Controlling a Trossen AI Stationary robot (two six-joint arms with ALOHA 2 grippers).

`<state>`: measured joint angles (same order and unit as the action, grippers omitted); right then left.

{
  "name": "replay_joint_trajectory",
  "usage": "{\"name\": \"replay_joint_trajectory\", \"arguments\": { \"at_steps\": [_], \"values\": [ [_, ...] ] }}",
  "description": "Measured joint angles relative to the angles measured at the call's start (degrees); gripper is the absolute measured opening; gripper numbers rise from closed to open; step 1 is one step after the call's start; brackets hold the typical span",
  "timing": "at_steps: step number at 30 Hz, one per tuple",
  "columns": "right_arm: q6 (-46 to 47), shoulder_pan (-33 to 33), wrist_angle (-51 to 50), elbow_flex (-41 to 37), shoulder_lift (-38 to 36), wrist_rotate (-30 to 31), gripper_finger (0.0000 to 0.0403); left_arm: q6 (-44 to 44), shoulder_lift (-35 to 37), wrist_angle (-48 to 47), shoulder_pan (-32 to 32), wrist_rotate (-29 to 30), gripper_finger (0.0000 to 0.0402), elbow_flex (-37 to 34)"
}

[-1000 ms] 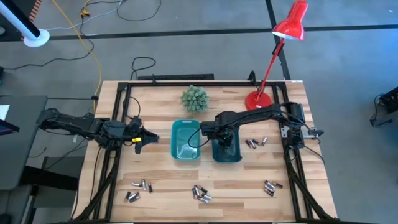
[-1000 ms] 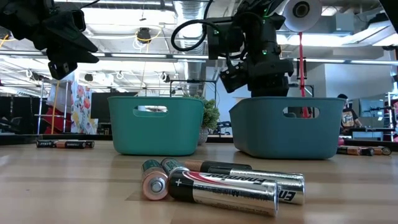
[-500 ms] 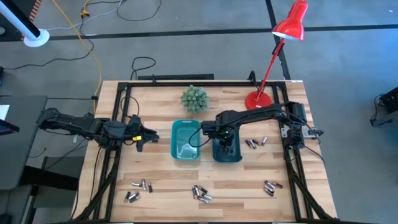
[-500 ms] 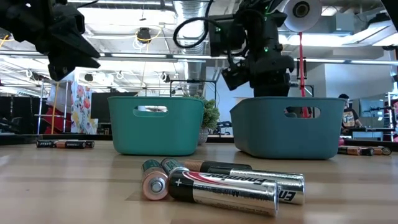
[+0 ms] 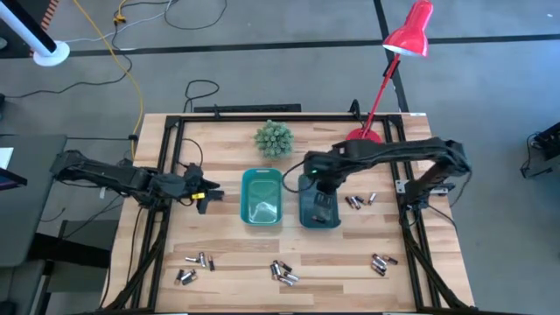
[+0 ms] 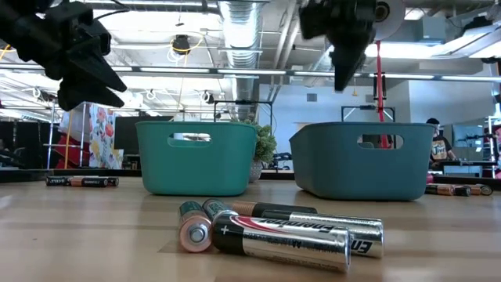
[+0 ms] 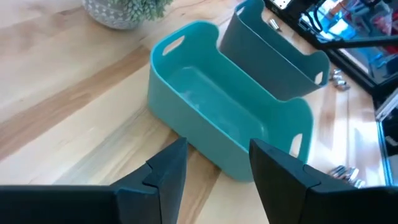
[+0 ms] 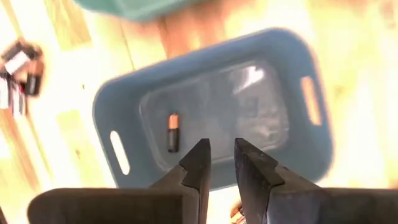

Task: Sort batteries
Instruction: Put the black battery into the blue bin

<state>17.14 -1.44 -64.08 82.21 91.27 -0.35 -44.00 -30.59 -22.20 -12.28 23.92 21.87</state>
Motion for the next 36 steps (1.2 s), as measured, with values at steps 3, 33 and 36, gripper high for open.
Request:
{"name": "replay_joint_trajectory", "arguments": {
  "at_steps": [3,33,36],
  "values": [
    [2.3,1.0,-0.2,0.0,-4.1,4.1,0.0089,-2.2,0.0,-5.1,1.1,0.4,0.0168,1.6],
    [29.5,10.3,8.4,-25.8,-27.4,11.0,0.0089,0.6,-16.5,-43.0,17.0,-13.3,0.0155,14.4],
    [29.5,10.3,8.8,-25.8,-27.4,11.0,0.0089,4.5,-18.7,-40.5,19.9,-15.1,0.0155,14.4]
  ]
}}
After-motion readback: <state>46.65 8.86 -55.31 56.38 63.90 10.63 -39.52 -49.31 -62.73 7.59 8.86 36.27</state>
